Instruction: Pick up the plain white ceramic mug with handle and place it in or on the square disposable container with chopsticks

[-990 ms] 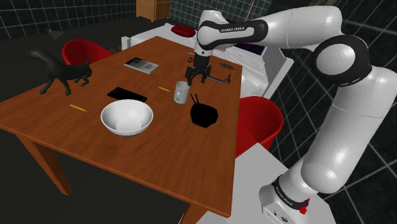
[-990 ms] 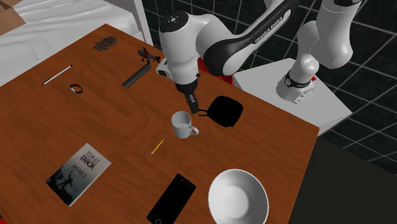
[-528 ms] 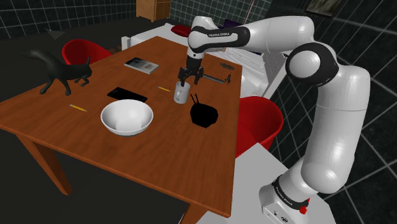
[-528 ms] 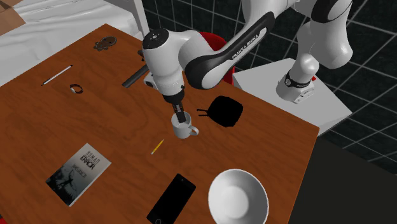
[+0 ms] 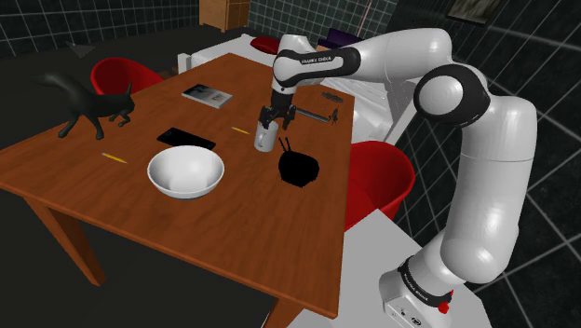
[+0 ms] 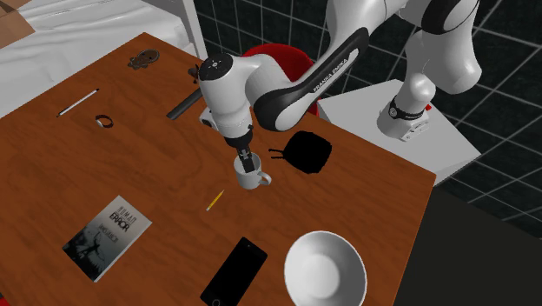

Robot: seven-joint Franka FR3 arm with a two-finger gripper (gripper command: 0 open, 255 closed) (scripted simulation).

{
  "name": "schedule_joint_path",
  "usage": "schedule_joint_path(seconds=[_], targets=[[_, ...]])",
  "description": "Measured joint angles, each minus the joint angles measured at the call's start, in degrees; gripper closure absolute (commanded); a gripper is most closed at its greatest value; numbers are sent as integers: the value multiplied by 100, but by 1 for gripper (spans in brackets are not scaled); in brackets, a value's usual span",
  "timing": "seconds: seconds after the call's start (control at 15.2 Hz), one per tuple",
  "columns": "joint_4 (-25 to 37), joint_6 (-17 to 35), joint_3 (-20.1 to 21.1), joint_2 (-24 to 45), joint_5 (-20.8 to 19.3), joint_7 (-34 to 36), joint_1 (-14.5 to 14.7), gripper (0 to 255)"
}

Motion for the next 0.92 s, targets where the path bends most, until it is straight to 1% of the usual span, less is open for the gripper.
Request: schedule_joint_path(seconds=[0.2,0.26,0.92], targets=[[-4,6,0,0,0,0,0,0],[-4,6,0,0,0,0,0,255],[-3,6,0,0,0,0,0,255]])
